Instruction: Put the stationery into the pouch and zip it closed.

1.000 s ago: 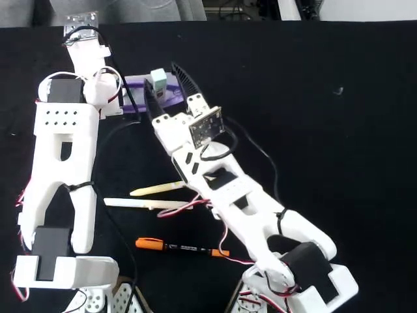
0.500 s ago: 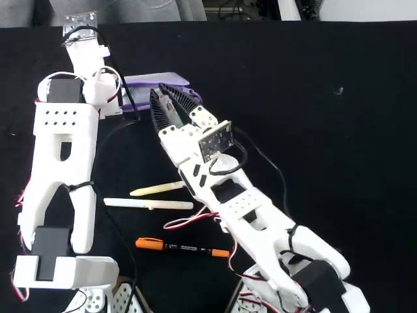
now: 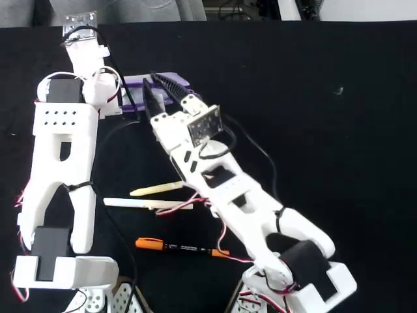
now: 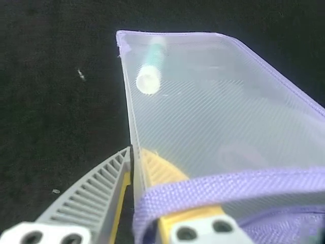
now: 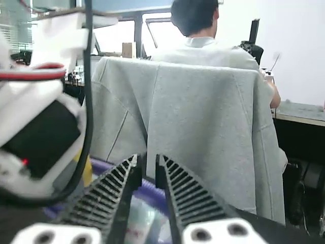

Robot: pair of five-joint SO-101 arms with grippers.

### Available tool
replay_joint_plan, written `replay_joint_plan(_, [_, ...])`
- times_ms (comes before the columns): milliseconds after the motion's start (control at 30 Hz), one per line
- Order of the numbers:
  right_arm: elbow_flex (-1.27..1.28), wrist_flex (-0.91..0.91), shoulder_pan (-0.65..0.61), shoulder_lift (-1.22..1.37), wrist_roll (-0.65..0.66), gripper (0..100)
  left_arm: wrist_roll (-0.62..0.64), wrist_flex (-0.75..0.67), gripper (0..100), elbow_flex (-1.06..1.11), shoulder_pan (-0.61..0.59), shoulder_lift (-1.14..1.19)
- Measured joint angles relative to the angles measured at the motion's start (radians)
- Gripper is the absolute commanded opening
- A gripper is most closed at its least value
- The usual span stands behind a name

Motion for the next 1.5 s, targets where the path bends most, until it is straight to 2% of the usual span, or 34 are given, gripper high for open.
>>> replay_joint_plan(267, [-0.026,0.0,0.071,-0.023,0.0,4.9,0.005,0.0,3,0.0,-0.006,0.0])
replay_joint_plan(400, [0.009,0.058,0.107,-0.166,0.0,12.6,0.005,0.0,3,0.0,-0.006,0.0])
replay_joint_plan(500, [0.012,0.233,0.114,-0.316,0.0,14.1,0.005,-0.008,3,0.0,-0.009,0.0])
replay_joint_plan(667, [0.012,0.667,0.115,-0.58,0.0,14.2,0.006,-0.04,3,0.0,-0.068,0.0])
replay_joint_plan(767, [0.012,0.867,0.115,-0.697,0.0,14.2,0.006,-0.058,3,0.0,-0.1,0.0])
replay_joint_plan(1000, [-0.02,1.278,0.115,-0.804,0.0,14.2,0.006,-0.071,3,0.002,-0.147,0.002])
replay_joint_plan(1267, [-0.054,1.587,0.103,-0.804,0.005,14.2,0.006,-0.094,3,0.002,-0.21,0.002])
replay_joint_plan(1500, [-0.054,1.755,-0.057,-0.804,0.175,14.2,0.006,-0.1,3,0.002,-0.236,0.002])
